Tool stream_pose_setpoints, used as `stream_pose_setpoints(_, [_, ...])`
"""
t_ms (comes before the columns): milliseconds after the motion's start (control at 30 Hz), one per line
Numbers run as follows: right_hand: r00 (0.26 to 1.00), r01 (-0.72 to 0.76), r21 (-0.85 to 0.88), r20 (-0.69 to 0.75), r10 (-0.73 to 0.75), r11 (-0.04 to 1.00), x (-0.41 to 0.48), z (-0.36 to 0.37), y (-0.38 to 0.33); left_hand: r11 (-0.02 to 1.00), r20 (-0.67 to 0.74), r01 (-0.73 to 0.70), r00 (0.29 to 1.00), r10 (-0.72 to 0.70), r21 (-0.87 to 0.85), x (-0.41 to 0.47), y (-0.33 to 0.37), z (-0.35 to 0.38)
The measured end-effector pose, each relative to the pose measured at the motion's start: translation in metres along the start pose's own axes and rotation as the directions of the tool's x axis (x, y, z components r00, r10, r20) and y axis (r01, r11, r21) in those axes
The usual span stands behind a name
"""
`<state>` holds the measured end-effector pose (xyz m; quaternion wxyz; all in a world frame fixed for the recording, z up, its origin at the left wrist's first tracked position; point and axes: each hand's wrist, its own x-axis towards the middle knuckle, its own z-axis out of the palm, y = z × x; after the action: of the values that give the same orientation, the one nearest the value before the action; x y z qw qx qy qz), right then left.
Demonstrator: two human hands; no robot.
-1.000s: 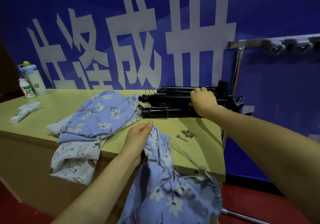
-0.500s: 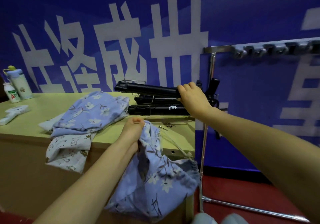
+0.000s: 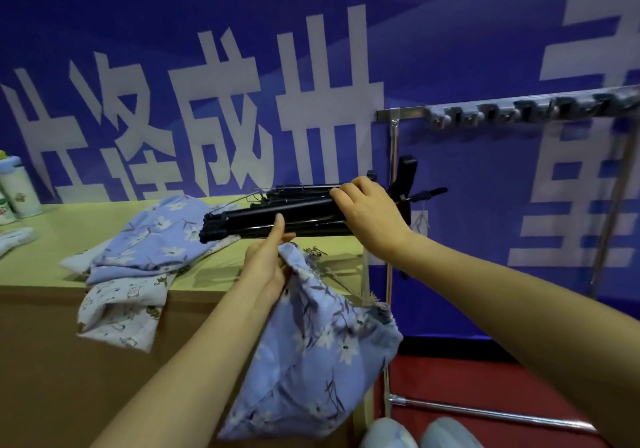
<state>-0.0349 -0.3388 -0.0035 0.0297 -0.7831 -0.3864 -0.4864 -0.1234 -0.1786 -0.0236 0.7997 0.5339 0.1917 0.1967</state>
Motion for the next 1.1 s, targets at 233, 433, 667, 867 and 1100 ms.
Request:
stream_pose_setpoints(233, [0.998, 0.010, 0.056, -0.059, -0.007, 0.998, -0.019, 0.003, -0.003, 0.988, -0.029, 0.087, 0.995, -0.092, -0.130, 0.010, 0.008, -0.021])
stream_pose_setpoints(433, [0.978, -0.014, 0.090, -0.204, 0.032, 0.996, -0.029, 0.003, -0.020, 0.980, -0.090, 0.080, 0.991, -0.098, -0.184, 0.022, 0.005, -0.022])
stream_pose_setpoints(667, [0.938, -0.330, 0.772, 0.203, 0.281, 0.543, -0.038, -0.018, -0.083, 0.977, -0.005, 0.057, 0.998, -0.059, -0.207, 0.019, 0.001, -0.009])
stream_pose_setpoints(867, [0.416, -0.189, 0.538, 0.802, 0.429, -0.822, -0.005, -0.013, -0.073, 0.987, 0.036, 0.039, 0.999, -0.034, -0.156, 0.013, 0.001, -0.014])
stream_pose_setpoints(1100, [0.281, -0.057, 0.594, 0.781, 0.558, -0.802, 0.020, -0.021, -0.048, 0.981, 0.032, 0.031, 0.999, -0.025, -0.189, 0.006, -0.007, -0.050])
